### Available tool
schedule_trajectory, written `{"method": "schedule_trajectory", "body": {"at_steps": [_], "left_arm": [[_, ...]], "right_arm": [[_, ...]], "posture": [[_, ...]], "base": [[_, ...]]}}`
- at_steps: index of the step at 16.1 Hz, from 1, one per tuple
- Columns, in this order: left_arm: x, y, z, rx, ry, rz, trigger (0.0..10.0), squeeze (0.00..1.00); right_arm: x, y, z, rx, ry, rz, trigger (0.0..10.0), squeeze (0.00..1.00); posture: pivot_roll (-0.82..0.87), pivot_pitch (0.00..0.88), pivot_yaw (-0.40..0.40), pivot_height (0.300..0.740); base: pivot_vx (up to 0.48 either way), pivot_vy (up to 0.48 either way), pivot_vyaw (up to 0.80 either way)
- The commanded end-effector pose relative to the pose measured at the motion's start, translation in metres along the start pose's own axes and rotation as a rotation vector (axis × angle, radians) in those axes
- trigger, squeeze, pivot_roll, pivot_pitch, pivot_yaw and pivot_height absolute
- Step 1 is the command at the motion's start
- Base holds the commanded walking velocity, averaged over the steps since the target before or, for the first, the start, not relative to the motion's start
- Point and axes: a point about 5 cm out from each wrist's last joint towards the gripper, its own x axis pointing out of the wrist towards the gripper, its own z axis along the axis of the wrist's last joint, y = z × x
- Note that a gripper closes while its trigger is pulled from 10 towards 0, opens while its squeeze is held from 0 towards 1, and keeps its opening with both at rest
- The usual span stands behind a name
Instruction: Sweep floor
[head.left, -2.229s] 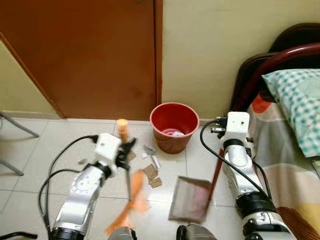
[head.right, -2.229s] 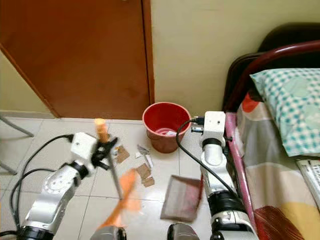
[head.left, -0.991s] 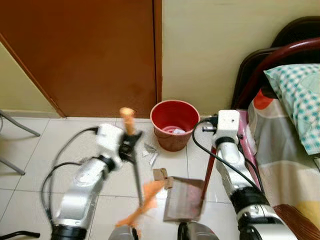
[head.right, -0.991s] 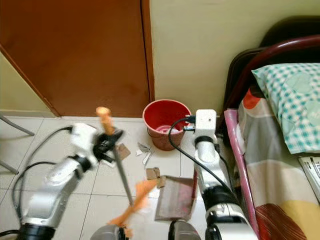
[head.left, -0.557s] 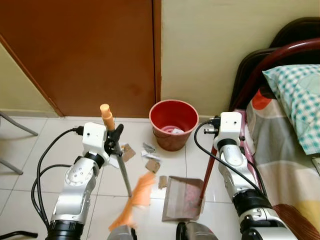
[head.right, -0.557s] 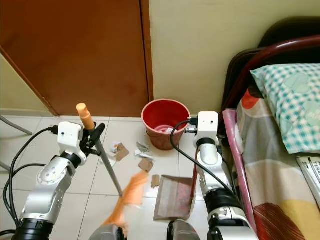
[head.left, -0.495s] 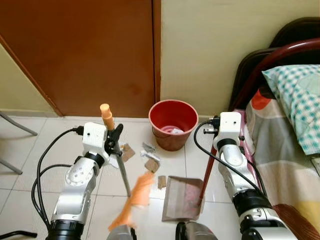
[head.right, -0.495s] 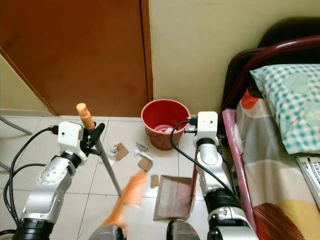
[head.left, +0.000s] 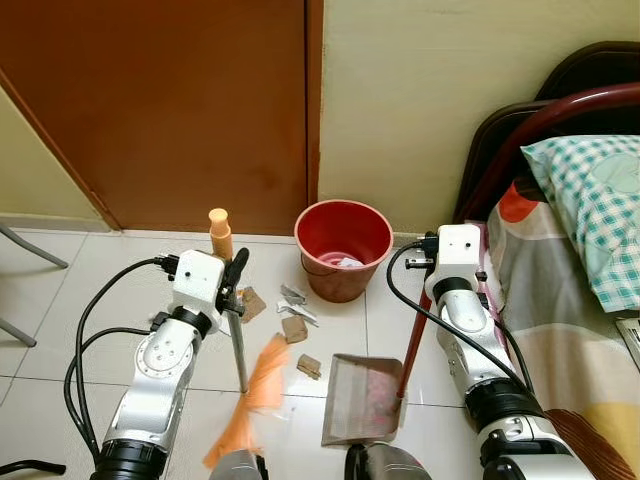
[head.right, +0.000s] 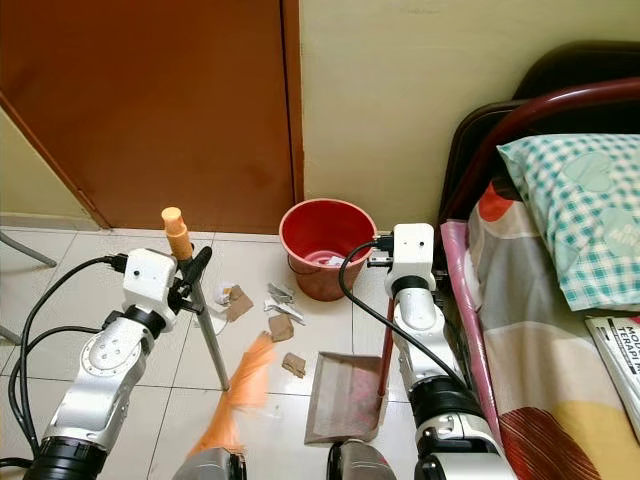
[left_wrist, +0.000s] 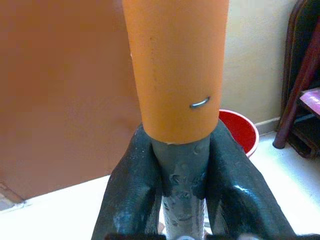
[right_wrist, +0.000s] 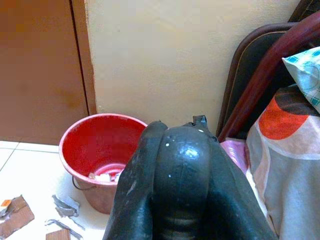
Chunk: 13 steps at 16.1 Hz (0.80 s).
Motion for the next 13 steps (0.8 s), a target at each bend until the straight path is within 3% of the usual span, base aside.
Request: {"method": "schedule_trajectory", "body": {"at_steps": [1,3,4,6,8,10,11,13], "left_arm": [[0.002,0.018,0.019,0.198,-0.074,0.028,10.0,0.00],[0.002,0.019,0.021,0.248,-0.094,0.007,10.0,0.00],[0.001,0.021,0.024,0.277,-0.110,0.007,10.0,0.25],[0.001,0.024,0.030,0.333,-0.141,0.026,10.0,0.26],[0.001,0.025,0.035,0.391,-0.175,0.052,10.0,0.20],[0.002,0.023,0.034,0.378,-0.170,0.051,10.0,0.19],[0.003,0.020,0.032,0.360,-0.162,0.039,10.0,0.09],[0.003,0.014,0.028,0.336,-0.156,0.030,10.0,0.00]], "right_arm": [[-0.001,-0.001,-0.001,-0.005,0.009,0.006,10.0,0.00],[-0.001,-0.001,-0.001,0.000,0.014,0.007,10.0,0.00],[-0.001,-0.001,-0.001,0.004,0.015,0.007,10.0,0.00],[-0.001,-0.001,-0.001,0.005,0.017,0.008,10.0,0.00],[-0.001,-0.002,-0.002,0.004,0.019,0.010,10.0,0.00],[-0.001,-0.002,-0.002,0.004,0.021,0.012,10.0,0.00],[0.000,-0.002,-0.002,0.003,0.022,0.012,10.0,0.00],[0.000,-0.002,-0.002,0.004,0.024,0.012,10.0,0.00]], "posture": [[0.02,0.104,-0.003,0.740],[0.02,0.104,-0.003,0.740],[0.02,0.111,-0.002,0.740],[0.02,0.113,-0.003,0.740],[0.02,0.115,-0.004,0.740],[0.02,0.115,-0.004,0.740],[0.01,0.115,-0.007,0.740],[0.01,0.116,-0.007,0.740]], "base": [[0.000,0.000,0.00],[0.000,0.000,0.00],[0.000,0.000,0.00],[0.000,0.000,0.00],[0.000,0.000,0.00],[0.000,0.000,0.00],[0.000,0.000,0.00],[0.000,0.000,0.00]]}}
